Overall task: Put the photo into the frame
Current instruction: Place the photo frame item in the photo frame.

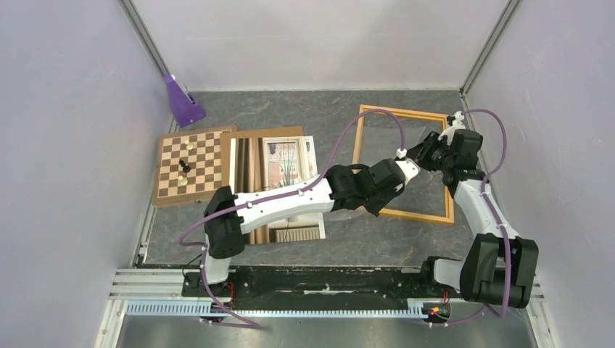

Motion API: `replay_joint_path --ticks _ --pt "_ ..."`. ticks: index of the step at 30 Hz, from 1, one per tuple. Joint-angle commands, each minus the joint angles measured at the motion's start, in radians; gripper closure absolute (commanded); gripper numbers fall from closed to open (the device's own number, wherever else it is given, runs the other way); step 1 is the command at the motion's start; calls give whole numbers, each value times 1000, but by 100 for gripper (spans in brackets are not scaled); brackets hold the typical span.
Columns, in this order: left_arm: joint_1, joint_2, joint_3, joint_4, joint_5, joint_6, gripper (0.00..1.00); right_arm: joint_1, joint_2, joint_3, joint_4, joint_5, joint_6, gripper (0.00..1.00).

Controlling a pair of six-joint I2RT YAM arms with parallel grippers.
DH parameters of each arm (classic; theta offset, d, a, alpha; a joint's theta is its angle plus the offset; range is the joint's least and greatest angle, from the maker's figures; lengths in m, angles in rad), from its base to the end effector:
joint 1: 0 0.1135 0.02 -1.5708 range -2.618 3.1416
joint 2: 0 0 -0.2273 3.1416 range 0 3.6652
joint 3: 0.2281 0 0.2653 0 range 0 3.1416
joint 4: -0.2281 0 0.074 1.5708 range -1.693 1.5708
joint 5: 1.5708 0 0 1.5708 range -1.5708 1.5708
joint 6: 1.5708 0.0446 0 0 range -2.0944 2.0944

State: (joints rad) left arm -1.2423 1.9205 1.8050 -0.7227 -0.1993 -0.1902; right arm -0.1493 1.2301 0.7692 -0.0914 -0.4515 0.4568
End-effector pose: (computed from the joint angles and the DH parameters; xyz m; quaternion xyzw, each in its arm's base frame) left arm 0.1504 -0.4138 0.2693 0.4357 0.8213 -0.1639 0.3298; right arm 0.2989 -0.0253 0.2067 0.1498 0.8447 0.2659 0.4396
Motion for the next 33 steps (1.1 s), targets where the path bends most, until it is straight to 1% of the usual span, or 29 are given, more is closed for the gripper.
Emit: replay_joint_path --ticks 1,3,7,11,14,19,27,29,33 --pt "-11 22 57 45 32 -86 74 -21 6 -13 57 -30 -27 81" --pt "-16 32 64 45 36 -89 68 -34 14 -13 60 -37 -31 86" --pt "-23 51 72 45 51 -91 46 -71 33 -9 76 -53 -32 100" --pt "-23 65 94 38 65 -92 35 -104 51 0 84 -70 -48 100" --pt "-23 65 109 30 77 -86 29 -128 91 44 79 -96 -89 100" --pt "-22 43 126 14 63 -47 25 -168 177 141 13 -128 -198 100" --pt "-12 -20 113 10 9 71 24 -219 315 308 -131 -129 -406 100" --pt "5 -35 98 18 13 87 24 -227 348 348 -166 -125 -446 100" --pt "74 -44 88 21 73 98 24 -239 404 414 -222 -103 -560 100"
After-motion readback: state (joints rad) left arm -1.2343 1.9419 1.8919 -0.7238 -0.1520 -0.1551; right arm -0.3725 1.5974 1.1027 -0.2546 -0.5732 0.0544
